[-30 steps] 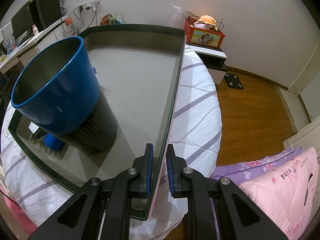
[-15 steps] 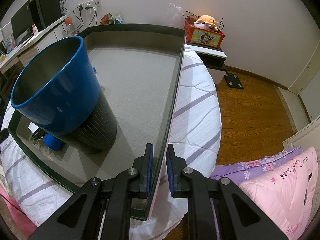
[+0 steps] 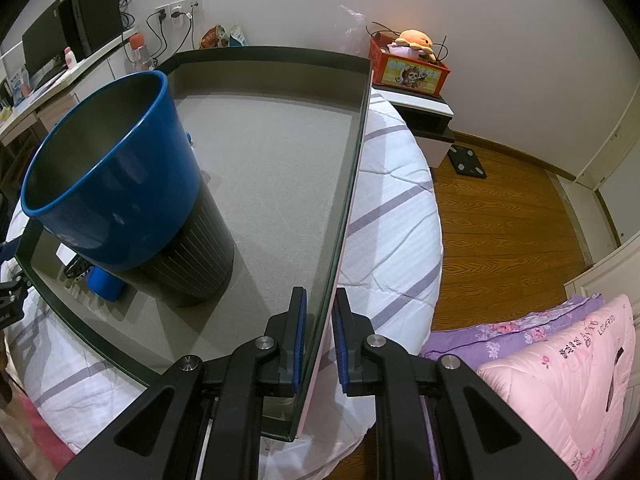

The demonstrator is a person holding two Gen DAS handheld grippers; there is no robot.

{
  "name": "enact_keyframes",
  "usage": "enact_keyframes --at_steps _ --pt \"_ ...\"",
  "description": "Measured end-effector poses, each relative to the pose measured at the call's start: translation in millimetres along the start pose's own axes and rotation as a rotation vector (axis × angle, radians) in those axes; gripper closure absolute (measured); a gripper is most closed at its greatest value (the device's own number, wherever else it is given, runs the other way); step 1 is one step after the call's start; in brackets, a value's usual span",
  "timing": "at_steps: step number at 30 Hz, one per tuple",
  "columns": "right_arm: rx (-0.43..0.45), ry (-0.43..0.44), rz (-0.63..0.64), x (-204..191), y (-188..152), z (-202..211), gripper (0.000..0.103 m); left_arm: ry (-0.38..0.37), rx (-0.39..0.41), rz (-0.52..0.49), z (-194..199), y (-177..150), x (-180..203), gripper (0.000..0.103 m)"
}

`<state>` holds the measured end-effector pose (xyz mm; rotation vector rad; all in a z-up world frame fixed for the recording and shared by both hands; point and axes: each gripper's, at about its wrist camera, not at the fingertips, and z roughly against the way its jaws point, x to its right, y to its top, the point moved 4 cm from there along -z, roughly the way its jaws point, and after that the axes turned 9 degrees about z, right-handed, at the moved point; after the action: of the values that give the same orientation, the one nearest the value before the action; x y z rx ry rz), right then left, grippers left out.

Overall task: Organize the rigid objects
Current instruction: 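Open the left tool over the tray and move it toward the black remote, then grasp the black remote with the left tool and lift it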

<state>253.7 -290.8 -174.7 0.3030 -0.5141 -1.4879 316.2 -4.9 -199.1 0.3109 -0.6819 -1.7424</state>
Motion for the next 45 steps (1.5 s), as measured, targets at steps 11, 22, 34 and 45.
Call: enact_keyframes --at_steps 11,22,34,45 --pt "-0.005 -0.001 0.0 2 -2 -1 0.089 -0.029 -0.01 -0.009 0 3 4 0.057" --pt "-0.019 -0.007 0.018 2 1 -2 0.089 -0.014 -0.022 0.013 27 -25 -19 0.057" --pt "-0.022 -0.008 0.019 1 2 -2 0.089 0.014 -0.04 0.007 8 -3 -22 0.052" --pt "-0.02 -0.003 0.016 1 4 -3 0.089 0.051 -0.003 -0.016 2 4 -15 0.059"
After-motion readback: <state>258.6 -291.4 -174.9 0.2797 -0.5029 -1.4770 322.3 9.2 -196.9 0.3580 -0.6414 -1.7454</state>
